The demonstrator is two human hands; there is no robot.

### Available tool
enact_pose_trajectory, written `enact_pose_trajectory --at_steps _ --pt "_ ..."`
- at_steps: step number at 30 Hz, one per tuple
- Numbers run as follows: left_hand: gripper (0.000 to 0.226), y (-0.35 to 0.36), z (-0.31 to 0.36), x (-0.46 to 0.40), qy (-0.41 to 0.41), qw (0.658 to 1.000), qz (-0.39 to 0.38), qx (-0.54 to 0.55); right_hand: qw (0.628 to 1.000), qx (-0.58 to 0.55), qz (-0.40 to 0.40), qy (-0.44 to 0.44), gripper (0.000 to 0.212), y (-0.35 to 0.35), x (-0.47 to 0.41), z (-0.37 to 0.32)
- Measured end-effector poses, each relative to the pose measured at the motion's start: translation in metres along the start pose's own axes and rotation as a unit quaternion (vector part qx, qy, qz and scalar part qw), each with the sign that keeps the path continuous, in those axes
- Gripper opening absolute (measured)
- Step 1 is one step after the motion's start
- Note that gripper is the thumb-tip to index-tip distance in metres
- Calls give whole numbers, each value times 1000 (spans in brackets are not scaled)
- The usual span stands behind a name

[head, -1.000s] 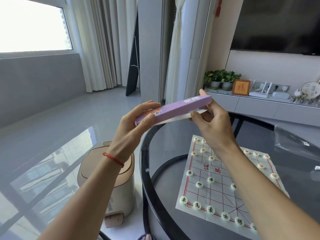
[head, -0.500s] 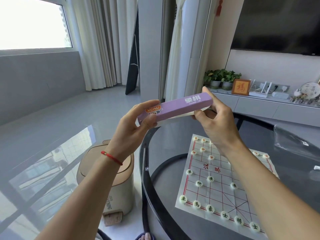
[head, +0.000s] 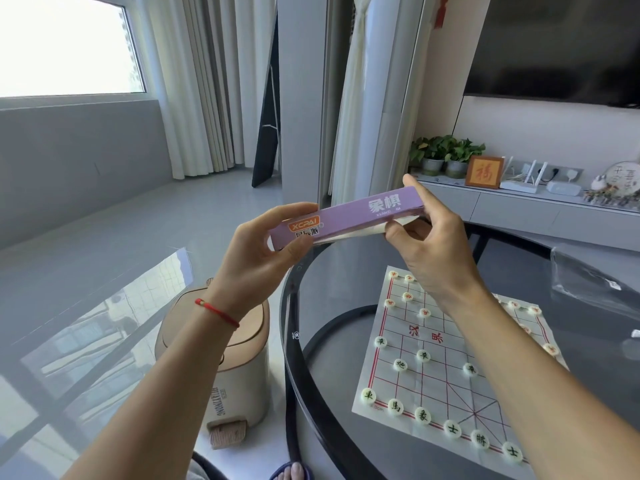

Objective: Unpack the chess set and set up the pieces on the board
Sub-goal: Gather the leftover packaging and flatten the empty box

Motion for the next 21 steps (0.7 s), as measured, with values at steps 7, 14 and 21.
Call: enact_pose_trajectory --at_steps 7,14,21 --pt "39 -10 -1 2 -24 997 44 66 993 -109 -46 13 50 4 7 -10" --pt "32 -9 4 4 1 998 39 45 992 -114 -41 30 52 1 4 1" --pt "31 -4 -18 9 -20 999 10 38 991 -94 -48 77 37 4 6 25"
Point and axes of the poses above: each hand's wrist, its own x-axis away from the middle knuckle, its own y-axis out of the palm, z = x × y, the point moved 7 cm from there along -x, towards the middle knuckle, and after that the axes turned 8 degrees about y, right-handed, at the moved point
